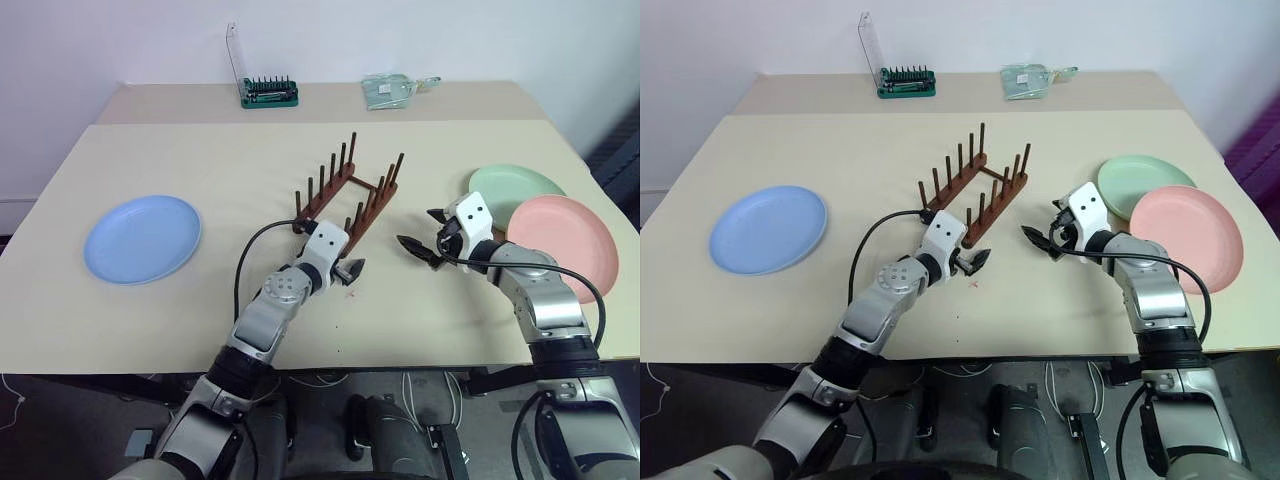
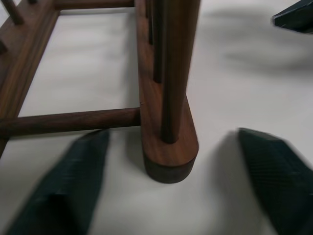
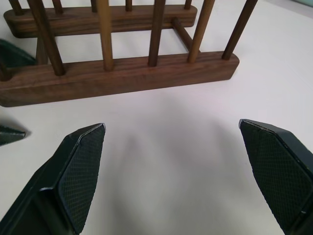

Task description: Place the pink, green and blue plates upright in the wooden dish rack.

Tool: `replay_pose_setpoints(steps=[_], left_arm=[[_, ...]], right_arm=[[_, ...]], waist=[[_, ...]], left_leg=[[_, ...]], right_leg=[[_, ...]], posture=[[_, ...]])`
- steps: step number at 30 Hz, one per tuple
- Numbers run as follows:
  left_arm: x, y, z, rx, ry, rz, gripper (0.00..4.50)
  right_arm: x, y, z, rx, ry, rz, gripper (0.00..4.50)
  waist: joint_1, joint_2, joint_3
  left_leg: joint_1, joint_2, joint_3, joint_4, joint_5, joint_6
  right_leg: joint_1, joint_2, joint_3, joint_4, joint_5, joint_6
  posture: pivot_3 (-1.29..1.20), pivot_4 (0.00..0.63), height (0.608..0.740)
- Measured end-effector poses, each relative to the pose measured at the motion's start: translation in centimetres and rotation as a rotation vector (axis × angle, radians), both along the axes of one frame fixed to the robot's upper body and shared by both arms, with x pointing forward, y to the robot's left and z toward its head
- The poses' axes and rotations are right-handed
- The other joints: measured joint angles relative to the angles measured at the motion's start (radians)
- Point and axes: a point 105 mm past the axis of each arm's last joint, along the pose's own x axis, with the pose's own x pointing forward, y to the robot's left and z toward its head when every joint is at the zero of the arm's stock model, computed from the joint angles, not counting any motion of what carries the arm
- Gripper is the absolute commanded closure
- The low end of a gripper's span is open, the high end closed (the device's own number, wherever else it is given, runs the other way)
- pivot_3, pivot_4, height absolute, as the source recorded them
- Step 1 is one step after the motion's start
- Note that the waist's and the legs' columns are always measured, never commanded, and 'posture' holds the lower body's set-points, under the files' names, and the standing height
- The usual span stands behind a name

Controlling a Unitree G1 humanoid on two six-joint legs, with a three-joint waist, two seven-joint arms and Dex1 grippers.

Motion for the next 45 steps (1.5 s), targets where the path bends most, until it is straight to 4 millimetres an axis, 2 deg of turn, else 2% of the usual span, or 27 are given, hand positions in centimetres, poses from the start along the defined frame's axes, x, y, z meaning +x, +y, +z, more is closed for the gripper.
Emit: replay_pose_setpoints(steps=[4,11,18,22,28,30,37,45], left_arm=[[0.1,0.2,0.0,0.008,-0.018,0.005,3.73],[0.0,1.4,0.0,0.094,-0.074,-0.048,3.75],[-1.4,4.4,0.1,0.275,-0.191,-0.358,3.75],[-2.0,4.3,0.0,0.185,-0.114,-0.498,3.75],[-0.3,4.7,0.9,0.090,-0.031,-0.575,3.75],[-0.1,4.7,1.3,0.069,-0.014,-0.620,3.75],[0.7,4.7,1.9,0.103,-0.022,-0.719,3.75],[0.6,4.6,0.7,0.201,-0.037,-0.798,3.75]], right_arm=[[0.0,-0.3,0.0,0.000,-0.001,-0.012,0.00],[-0.3,-0.2,-0.1,-0.031,-0.001,0.003,0.00],[-2.2,-1.1,-1.5,-0.103,0.076,0.078,0.00],[-2.8,-0.5,-1.7,-0.107,0.089,0.112,0.00],[-3.9,-0.3,-1.9,-0.112,0.101,0.137,0.00],[-4.9,-0.6,-2.3,-0.127,0.141,0.156,0.00],[-7.7,-1.4,-3.2,-0.125,0.249,0.206,0.00],[-8.7,-1.2,-2.8,-0.110,0.252,0.205,0.00]], waist=[[-0.001,0.000,0.000],[-0.004,0.000,0.000],[-0.003,0.000,0.000],[0.003,0.000,0.000],[-0.001,0.000,0.000],[0.000,0.000,0.000],[-0.001,0.000,0.000],[-0.001,0.000,0.000]], left_leg=[[0.000,0.000,0.000,0.000,0.000,0.000],[0.001,0.000,0.000,0.000,0.000,0.000],[0.001,0.003,0.001,-0.001,0.000,0.000],[0.000,0.003,0.000,0.000,0.000,0.000],[-0.001,0.002,0.001,0.000,0.000,0.000],[-0.001,0.002,0.000,0.000,0.000,0.000],[-0.001,0.002,0.000,0.000,0.000,0.000],[-0.001,0.002,0.000,0.000,0.000,0.000]], right_leg=[[0.000,0.000,0.000,0.001,0.000,0.000],[0.000,0.001,0.000,0.001,0.000,0.000],[-0.001,0.001,0.000,0.001,-0.001,-0.002],[-0.001,0.000,0.000,0.001,-0.002,-0.003],[-0.001,0.000,0.000,-0.001,0.000,-0.001],[-0.001,0.000,-0.001,0.000,0.000,0.000],[-0.001,0.000,-0.001,0.000,0.000,0.000],[-0.001,0.000,-0.001,-0.001,0.000,0.000]], posture=[[0.00,0.150,0.730],[0.00,0.150,0.730],[0.00,0.150,0.730],[0.00,0.150,0.730],[0.00,0.150,0.730],[0.00,0.150,0.730],[0.00,0.150,0.730],[0.00,0.150,0.730]])
